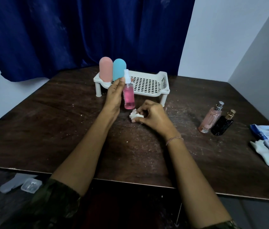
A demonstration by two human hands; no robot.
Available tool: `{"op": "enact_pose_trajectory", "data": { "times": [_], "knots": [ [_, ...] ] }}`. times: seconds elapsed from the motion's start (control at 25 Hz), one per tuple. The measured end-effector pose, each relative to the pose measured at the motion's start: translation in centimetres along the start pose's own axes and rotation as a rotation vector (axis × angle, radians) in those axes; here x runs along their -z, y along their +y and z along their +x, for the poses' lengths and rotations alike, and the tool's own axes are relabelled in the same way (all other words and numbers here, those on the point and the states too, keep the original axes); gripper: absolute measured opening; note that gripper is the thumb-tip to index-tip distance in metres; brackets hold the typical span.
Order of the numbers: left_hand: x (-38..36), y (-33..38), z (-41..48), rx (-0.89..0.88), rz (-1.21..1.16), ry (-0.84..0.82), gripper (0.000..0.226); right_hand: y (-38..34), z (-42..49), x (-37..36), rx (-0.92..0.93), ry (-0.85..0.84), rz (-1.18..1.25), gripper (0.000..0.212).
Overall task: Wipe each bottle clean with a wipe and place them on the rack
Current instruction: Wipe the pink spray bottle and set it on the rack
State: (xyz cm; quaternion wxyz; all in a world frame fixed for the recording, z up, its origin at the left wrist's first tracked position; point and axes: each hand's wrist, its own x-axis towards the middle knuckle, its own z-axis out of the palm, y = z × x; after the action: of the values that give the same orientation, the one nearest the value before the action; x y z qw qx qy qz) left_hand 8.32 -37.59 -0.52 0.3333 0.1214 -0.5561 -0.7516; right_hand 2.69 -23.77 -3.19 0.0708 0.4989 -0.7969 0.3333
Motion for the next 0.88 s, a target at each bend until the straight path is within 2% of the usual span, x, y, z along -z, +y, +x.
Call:
{"op": "enact_pose_trajectory", "data": {
  "times": [0.12,0.4,0.56,0.68,0.88],
  "knots": [
    [0.1,-0.2,0.1,-0.049,0.009,-0.035,0.018,-0.3,-0.3,0.0,-0.027,0.060,0.037,0.029],
    [0.2,-0.7,0.2,-0.095,0.049,-0.088,0.015,-0.3,0.1,0.2,-0.103,0.367,0.160,0.013],
    [0.0,-0.7,0.0,-0.160,0.060,-0.116,0.010,-1.0,0.2,-0.7,-0.085,0.424,0.263,0.030],
    [-0.2,-0.9,-0.1,-0.168,0.041,-0.113,0.004,-1.3,0.4,-1.3,-0.106,0.420,0.249,0.046],
    [-0.6,-0.8,-0.6,-0.189,0.050,-0.089,0.015,-1.1,0.6,-1.7,-0.157,0.454,0.254,0.046]
  ]
}}
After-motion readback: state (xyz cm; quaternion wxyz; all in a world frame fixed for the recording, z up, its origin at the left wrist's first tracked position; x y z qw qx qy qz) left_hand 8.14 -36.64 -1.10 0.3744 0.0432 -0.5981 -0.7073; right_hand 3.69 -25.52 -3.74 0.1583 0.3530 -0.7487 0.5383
